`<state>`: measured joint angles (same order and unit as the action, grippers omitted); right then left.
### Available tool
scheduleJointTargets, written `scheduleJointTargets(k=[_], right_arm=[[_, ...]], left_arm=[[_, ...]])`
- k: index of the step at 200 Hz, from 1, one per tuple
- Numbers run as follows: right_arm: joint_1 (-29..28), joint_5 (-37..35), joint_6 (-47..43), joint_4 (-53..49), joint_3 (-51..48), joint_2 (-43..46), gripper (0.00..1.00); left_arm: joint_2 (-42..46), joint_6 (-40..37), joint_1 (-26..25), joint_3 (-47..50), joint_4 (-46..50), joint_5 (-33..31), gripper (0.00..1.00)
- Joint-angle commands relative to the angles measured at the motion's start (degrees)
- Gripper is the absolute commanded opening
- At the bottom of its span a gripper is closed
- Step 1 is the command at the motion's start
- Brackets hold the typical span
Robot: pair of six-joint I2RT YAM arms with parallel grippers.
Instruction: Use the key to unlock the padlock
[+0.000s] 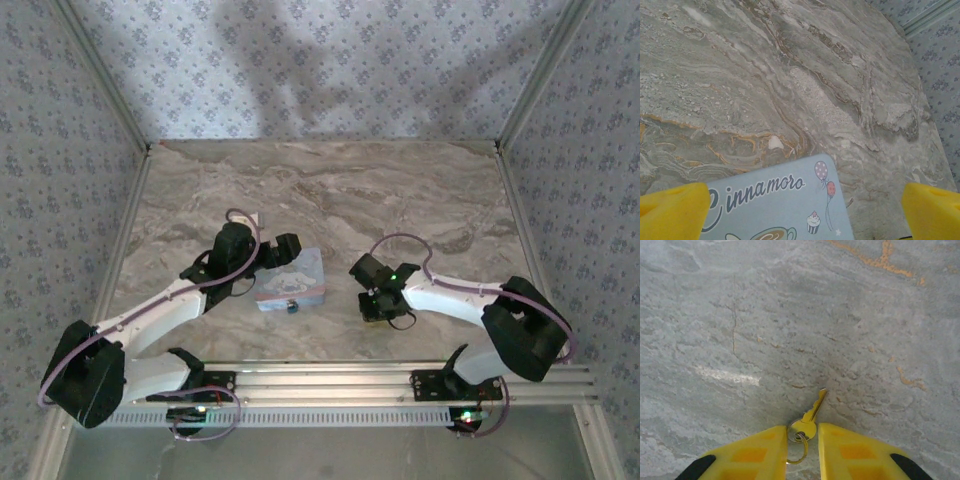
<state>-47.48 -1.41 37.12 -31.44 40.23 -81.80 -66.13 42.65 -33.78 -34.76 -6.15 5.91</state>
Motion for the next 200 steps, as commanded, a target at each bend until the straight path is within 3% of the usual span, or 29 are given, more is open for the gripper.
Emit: scheduleJointTargets(k=[1, 62, 132, 200], right_arm=[[-1.0, 1.0, 1.4, -2.5, 0.4, -0.9, 0.2], [-0.9, 1.0, 1.3, -4.2, 0.2, 0.8, 0.04], [2.5, 1.2, -0.6, -4.3, -2.2, 7.6, 0.0], [7.7, 4.0, -10.8, -0.2, -1.3, 16.7, 0.0]], left_arm=[[0.0, -1.1, -0.4, -2.0, 0.4, -1.1, 0.98], [0.5, -0.9, -0.3, -2.8, 1.1, -1.3, 0.98], [2.0, 1.1, -0.3, -3.1, 1.2, -0.5, 0.98], [-1.5, 11.7, 0.3, -8.5, -1.1, 11.8, 0.96]])
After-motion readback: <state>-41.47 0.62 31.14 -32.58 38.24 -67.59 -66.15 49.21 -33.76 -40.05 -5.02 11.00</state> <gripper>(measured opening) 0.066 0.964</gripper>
